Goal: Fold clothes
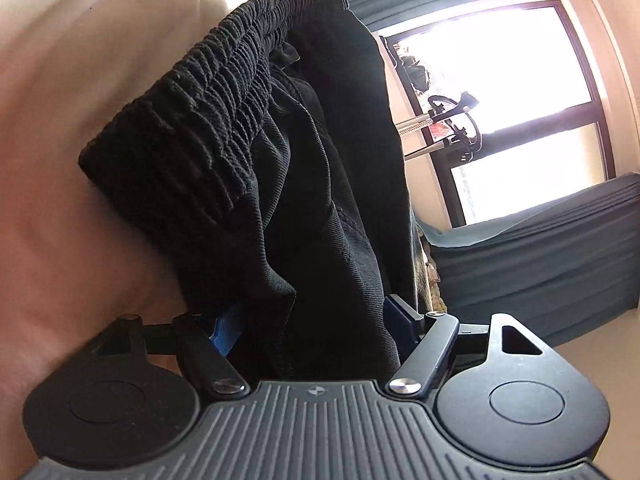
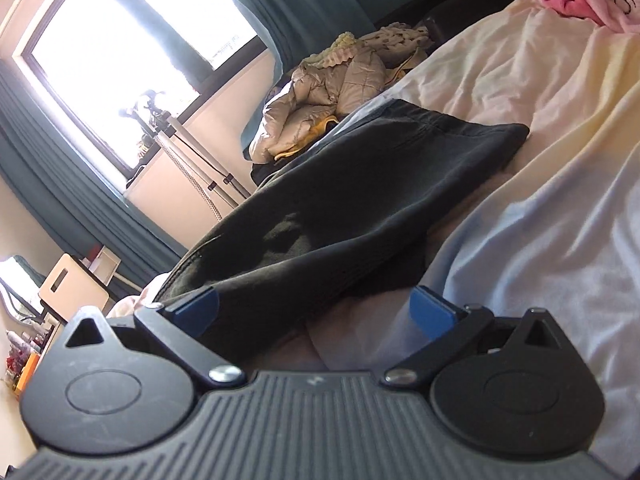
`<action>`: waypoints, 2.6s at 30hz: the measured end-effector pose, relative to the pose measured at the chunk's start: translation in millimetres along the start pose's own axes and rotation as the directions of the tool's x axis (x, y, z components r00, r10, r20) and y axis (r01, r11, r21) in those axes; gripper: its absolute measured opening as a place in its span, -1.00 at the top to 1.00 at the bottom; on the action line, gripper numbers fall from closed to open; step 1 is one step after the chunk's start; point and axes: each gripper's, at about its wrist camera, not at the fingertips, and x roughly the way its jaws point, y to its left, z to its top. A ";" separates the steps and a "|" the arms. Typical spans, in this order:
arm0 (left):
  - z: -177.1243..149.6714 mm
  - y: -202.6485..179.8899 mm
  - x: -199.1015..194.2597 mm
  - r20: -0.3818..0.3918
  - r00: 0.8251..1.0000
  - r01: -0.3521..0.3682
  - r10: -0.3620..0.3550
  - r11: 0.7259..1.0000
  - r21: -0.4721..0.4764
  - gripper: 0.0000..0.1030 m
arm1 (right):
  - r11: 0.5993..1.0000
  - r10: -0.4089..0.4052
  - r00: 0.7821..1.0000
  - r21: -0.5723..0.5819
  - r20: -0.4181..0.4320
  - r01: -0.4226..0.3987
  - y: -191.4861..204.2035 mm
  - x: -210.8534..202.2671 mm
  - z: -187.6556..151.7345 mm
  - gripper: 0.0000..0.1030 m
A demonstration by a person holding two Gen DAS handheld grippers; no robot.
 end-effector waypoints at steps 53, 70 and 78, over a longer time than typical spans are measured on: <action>-49.1 15.0 27.5 0.151 0.910 0.316 -0.387 0.880 0.354 -0.60 | 0.939 -0.169 0.983 0.316 0.073 0.138 -17.2 118.8 2.4 0.56; 9.5 -13.9 -3.6 0.177 0.963 0.177 -0.204 0.972 0.156 0.90 | 0.948 -0.244 0.911 0.281 0.333 0.151 -31.6 -45.9 74.4 0.91; 46.0 -94.0 -87.2 0.206 0.950 0.150 -0.235 0.922 0.358 0.95 | 0.943 -0.237 0.900 0.310 0.365 0.123 -47.2 -118.3 98.5 0.91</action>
